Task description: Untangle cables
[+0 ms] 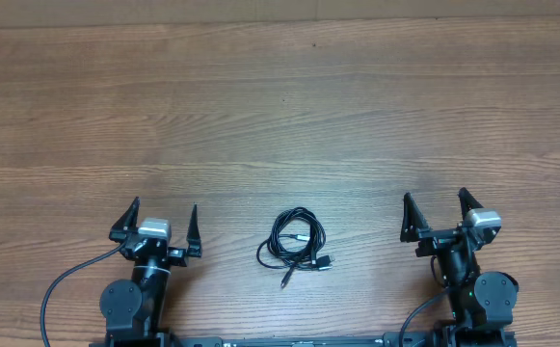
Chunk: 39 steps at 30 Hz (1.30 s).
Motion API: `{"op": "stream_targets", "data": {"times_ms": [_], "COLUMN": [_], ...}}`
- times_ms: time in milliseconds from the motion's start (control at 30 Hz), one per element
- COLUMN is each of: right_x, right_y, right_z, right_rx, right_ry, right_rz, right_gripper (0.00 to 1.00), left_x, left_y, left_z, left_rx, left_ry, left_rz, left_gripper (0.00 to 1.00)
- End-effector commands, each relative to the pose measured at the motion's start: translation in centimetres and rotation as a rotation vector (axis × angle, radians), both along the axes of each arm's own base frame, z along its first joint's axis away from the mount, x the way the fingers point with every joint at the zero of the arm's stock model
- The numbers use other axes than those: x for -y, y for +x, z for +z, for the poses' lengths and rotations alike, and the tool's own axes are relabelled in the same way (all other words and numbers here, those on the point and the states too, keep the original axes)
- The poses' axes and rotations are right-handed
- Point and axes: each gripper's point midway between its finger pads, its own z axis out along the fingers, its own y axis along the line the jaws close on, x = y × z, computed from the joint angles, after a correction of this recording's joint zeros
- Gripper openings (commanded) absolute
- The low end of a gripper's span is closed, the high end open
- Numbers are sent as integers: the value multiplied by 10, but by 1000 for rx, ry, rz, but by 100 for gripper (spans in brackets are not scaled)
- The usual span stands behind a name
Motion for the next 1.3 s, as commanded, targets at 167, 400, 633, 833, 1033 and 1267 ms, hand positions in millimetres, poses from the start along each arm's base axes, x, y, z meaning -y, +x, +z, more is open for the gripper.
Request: {"op": "stream_targets", "data": {"times_ms": [167,400,633,833,1033,1267], "right_x": [1,1,1,1,1,1], "right_y": [0,0,0,0,0,0], "right_z": [-3,-3,-3,-3,-3,-3], "right_rx": [2,2,2,2,2,2], "right_ry": [6,6,6,6,6,6], "right_rz": [-5,-5,-5,-5,-5,-5], "right_gripper": [100,100,100,100,100,100], "left_x": [-4,-5,-7,-5,13,16], "left_y": [0,0,0,1,-5,-15], "left_z": [-1,-2,-2,5,32,65], "left_rx": [2,6,5,30,84,59], "left_ry": [2,51,50,26,-96,-221], "left_rz": [20,20,35,25,-80,-90], "left_gripper": [100,100,99,100,100,99]}}
